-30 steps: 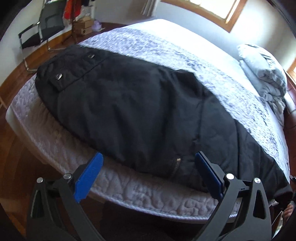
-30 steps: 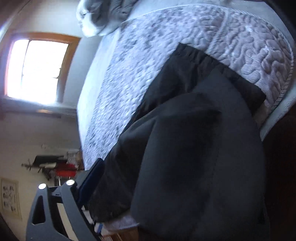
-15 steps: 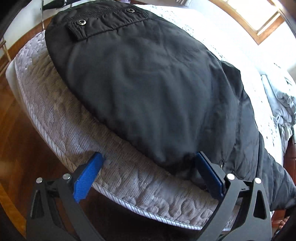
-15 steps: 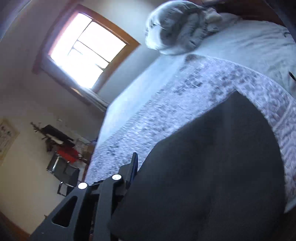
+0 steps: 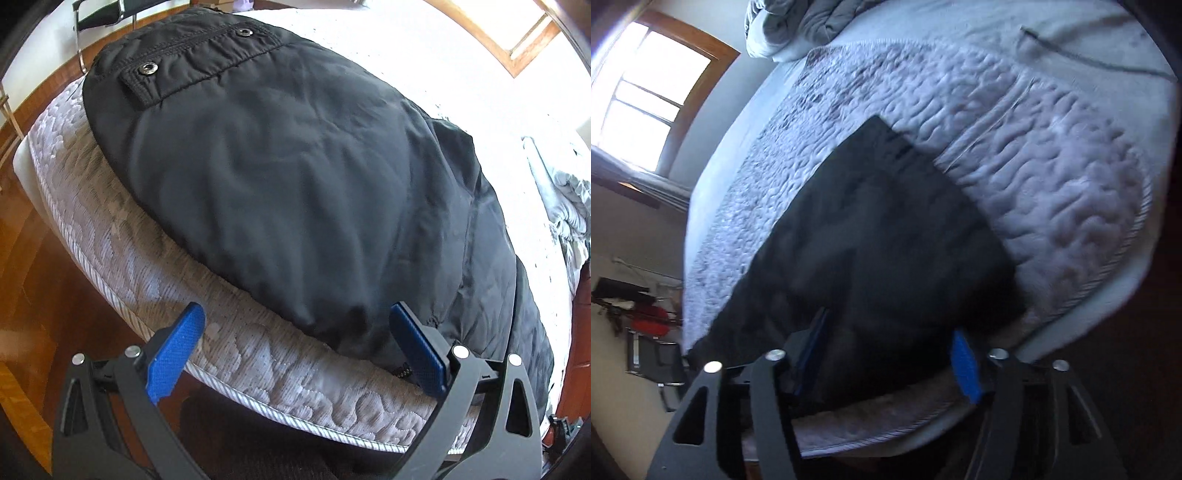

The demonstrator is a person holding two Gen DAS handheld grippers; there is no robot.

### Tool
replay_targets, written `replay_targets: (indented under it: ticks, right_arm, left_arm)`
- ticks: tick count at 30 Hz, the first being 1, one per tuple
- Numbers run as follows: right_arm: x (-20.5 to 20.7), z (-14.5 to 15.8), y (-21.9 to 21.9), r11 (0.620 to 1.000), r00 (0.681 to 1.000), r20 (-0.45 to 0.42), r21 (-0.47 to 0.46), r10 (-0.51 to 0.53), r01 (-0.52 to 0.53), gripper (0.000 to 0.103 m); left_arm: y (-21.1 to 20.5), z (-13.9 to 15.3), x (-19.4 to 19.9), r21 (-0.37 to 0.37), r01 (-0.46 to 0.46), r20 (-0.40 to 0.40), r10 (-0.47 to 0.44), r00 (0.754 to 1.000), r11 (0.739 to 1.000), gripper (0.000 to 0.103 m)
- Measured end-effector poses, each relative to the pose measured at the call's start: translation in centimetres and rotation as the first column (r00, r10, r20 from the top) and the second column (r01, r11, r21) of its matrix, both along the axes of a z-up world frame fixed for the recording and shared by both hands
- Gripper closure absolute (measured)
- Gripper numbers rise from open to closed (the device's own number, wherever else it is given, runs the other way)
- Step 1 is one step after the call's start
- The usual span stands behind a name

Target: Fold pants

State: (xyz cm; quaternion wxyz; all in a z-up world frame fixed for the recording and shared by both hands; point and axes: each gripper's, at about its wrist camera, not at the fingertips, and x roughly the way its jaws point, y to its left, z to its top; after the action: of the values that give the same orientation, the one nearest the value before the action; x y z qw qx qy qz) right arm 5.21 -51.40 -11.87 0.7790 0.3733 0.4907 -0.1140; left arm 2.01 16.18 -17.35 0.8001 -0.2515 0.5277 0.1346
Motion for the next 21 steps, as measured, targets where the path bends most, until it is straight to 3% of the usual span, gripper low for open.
replay_targets:
  ticks: [1, 3, 7, 9, 14, 19, 21]
  right_arm:
    - [-0.4, 0.9, 0.2, 0.999, 1.000, 0.005, -0.028, -0.022, 0.022, 0.003]
    - [-1.2, 1.9, 0.9, 0.998, 0.999, 0.005, -0.045, -0.037, 0.037, 0.003]
    - [-2.1, 2.7, 2.1, 0.996, 0.996, 0.058, 0.072, -0.064, 0.060, 0.004]
    - [-2.5, 2.9, 1.9, 0.993, 0.995, 0.041, 0.079, -0.096, 0.092, 0.004]
    - [0.0, 4.1, -0.6, 0.998, 0.987, 0.155, 0.043, 0.043, -0.051, 0.004]
    - [3.4, 2.5, -5.0, 0.991, 0.991, -0.014, -0.003, 0.132, -0.132, 0.004]
    - [4.2, 0.9, -6.1, 0.980, 0.981, -0.055, 0.078, 0.187, -0.182, 0.004]
  left_arm:
    - [0.0, 0.0, 0.0, 0.002, 0.005, -0.001, -0.005, 1.000, 1.000, 0.003]
    - [-0.4, 0.1, 0.2, 0.005, 0.016, -0.005, -0.015, 1.000, 1.000, 0.003]
    - [-1.3, 0.1, 0.9, 0.002, 0.020, -0.003, -0.020, 1.000, 1.000, 0.003]
    - [-1.8, 0.2, 1.3, -0.006, 0.020, 0.001, -0.020, 1.000, 1.000, 0.003]
    - [-2.7, 0.4, 1.8, -0.014, 0.042, 0.004, -0.042, 0.999, 0.999, 0.003]
    - [-2.9, 0.7, 1.9, 0.006, 0.058, 0.004, -0.058, 0.998, 0.998, 0.003]
    - [-2.8, 0.8, 1.8, 0.007, 0.055, -0.002, -0.055, 0.998, 0.998, 0.003]
